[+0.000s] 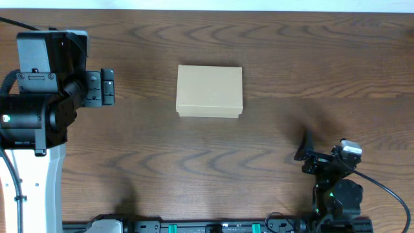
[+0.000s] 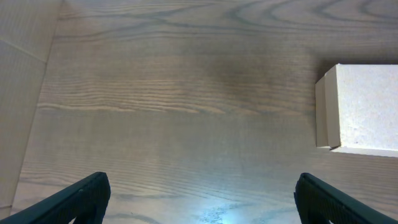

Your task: Pack container

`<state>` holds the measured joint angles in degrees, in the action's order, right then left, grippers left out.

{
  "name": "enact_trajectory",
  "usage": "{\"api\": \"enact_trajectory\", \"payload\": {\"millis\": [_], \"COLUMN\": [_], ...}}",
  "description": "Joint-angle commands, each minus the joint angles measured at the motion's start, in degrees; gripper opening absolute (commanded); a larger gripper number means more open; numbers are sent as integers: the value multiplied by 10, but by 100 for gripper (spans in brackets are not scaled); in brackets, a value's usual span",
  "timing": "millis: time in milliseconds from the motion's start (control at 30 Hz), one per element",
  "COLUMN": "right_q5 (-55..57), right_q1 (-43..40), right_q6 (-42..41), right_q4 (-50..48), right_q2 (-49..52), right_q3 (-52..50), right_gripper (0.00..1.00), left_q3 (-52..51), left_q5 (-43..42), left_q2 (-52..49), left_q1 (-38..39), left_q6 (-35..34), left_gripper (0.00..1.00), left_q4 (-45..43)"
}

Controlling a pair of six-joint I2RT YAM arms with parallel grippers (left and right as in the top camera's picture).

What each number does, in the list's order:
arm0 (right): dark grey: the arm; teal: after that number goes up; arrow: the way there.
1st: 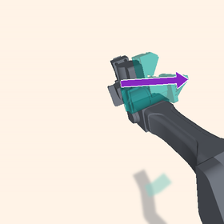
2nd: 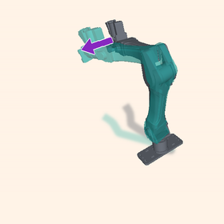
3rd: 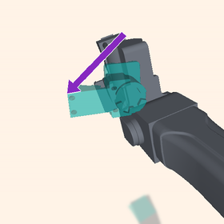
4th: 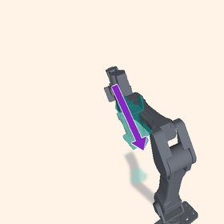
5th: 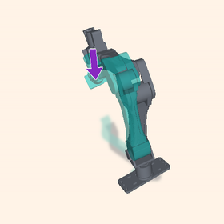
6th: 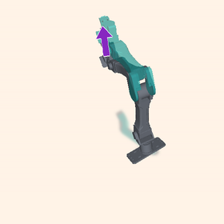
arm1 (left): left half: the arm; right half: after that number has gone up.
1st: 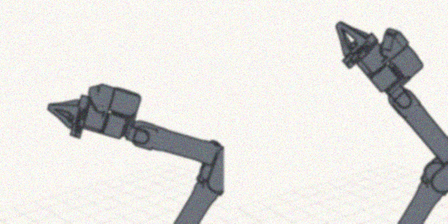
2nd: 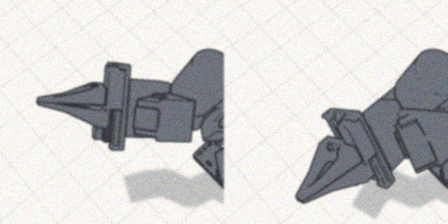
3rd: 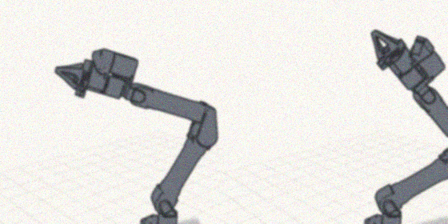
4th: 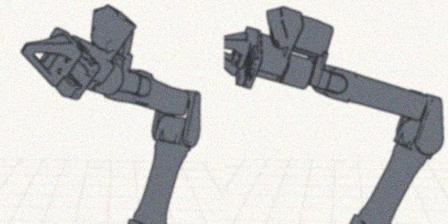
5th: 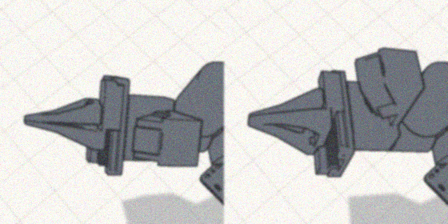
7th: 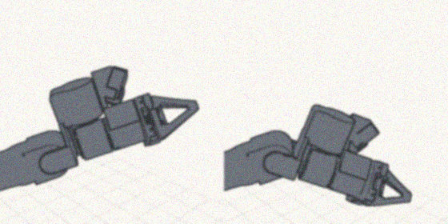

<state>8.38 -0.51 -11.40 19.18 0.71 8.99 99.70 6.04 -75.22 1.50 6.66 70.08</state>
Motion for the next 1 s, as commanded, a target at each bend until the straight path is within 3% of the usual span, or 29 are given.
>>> {"api": "enact_trajectory", "payload": {"millis": [0,967], "right_q5": [-5,2], "right_q1": [5,5], "right_q6": [-54,-64], "right_q4": [-10,-30], "right_q2": [-4,-4], "right_q3": [-29,-39], "right_gripper": [99,99], "left_q3": [9,9], "left_q5": [5,5], "left_q2": [1,1], "left_q1": [-3,-3], "left_q6": [0,0], "left_gripper": [95,95], "left_q4": [0,0]}}
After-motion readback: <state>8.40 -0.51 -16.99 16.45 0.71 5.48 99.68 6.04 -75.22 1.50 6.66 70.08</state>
